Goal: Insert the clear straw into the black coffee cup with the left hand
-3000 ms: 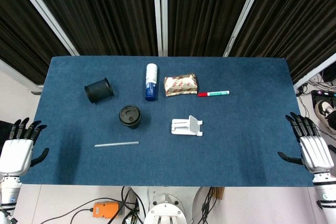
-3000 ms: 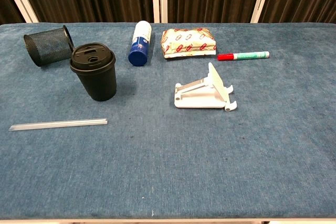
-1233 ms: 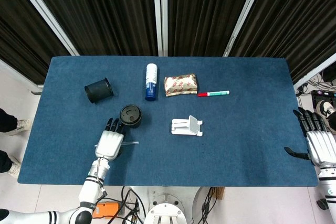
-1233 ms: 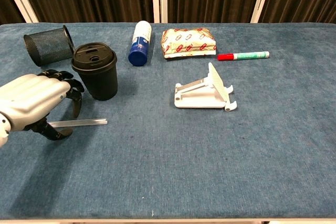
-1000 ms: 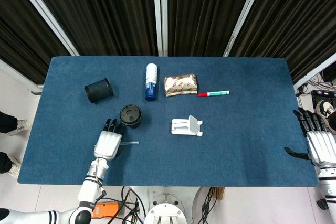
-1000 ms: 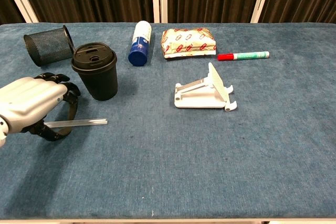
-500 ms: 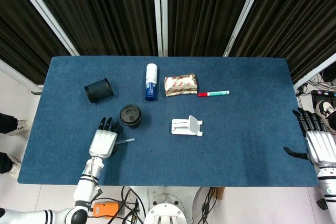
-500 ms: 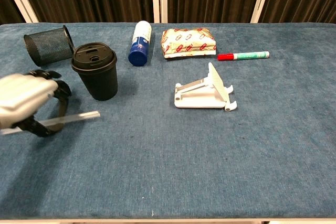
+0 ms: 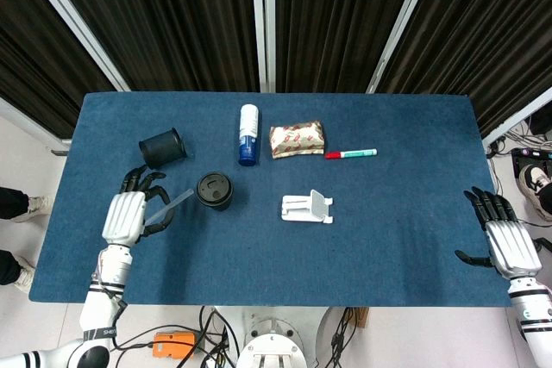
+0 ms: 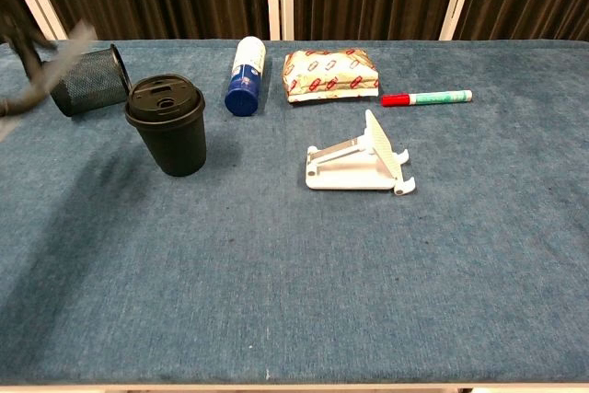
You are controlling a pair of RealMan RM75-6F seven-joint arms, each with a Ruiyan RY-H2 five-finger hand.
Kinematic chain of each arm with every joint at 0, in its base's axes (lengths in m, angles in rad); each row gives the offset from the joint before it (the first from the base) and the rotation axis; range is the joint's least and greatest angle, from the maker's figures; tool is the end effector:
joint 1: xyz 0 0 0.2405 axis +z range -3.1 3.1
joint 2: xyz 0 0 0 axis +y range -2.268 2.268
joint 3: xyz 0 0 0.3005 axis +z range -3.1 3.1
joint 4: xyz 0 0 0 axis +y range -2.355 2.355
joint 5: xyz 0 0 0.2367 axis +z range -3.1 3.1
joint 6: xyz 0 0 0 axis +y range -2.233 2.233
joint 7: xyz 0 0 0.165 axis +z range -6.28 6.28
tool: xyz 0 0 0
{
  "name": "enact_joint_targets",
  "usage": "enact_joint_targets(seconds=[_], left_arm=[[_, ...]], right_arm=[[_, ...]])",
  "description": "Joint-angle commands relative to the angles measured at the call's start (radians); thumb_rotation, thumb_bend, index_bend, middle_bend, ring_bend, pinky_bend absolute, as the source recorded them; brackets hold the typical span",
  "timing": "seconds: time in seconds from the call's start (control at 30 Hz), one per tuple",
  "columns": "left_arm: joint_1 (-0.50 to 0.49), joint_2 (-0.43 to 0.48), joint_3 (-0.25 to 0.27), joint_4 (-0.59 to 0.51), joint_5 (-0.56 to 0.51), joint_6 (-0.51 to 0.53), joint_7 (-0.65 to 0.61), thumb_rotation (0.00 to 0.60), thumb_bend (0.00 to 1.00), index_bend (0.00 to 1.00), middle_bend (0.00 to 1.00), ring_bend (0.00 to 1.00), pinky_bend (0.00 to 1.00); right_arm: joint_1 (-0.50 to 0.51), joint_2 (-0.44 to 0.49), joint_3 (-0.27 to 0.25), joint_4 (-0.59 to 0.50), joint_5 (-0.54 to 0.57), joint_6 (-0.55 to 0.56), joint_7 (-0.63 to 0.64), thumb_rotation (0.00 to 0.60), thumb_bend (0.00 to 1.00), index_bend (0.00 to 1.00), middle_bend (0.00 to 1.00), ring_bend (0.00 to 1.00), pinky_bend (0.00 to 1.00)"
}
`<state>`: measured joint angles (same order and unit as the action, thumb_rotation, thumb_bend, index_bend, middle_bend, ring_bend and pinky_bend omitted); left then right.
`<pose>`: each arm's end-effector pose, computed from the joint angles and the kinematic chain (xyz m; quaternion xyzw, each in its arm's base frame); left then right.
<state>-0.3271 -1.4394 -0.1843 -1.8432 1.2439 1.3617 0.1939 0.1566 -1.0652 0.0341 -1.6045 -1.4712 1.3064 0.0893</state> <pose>-0.2261 0.2886 0.0367 -0.5365 -0.5005 -0.4945 0.4660 -0.3704 -0.2285 0.1489 0.6237 -0.4372 0.3529 0.5434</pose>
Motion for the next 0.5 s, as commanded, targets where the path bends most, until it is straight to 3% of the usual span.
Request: enact_joint_targets(seconds=[0.03, 0.37, 0.5], left_arm=[[-0.009, 0.015, -0.116, -0.049, 0.054, 0.006, -0.329, 0.6, 0.3, 0.57, 0.23, 0.02, 0.0], [-0.139, -0.134, -0.234, 0.033, -0.047, -0.129, -0.633, 0.6, 0.31, 0.57, 0.22, 0.0, 0.0], [-0.166, -0.177, -0.25, 0.068, -0.088, -0.163, -0.686, 0.6, 0.31, 0.57, 0.22, 0.0, 0.0]], right_arm=[[0.0, 0.0, -0.001, -0.002, 0.0, 0.001, -0.003, 0.6, 0.22, 0.0, 0.07, 0.0, 0.02], [-0.008, 0.005, -0.004, -0.009, 0.004, 0.009, -0.008, 0.6, 0.22, 0.0, 0.07, 0.0, 0.02], [-0.01, 0.006, -0.005, -0.01, 0.007, 0.009, -0.008, 0.6, 0.22, 0.0, 0.07, 0.0, 0.02]])
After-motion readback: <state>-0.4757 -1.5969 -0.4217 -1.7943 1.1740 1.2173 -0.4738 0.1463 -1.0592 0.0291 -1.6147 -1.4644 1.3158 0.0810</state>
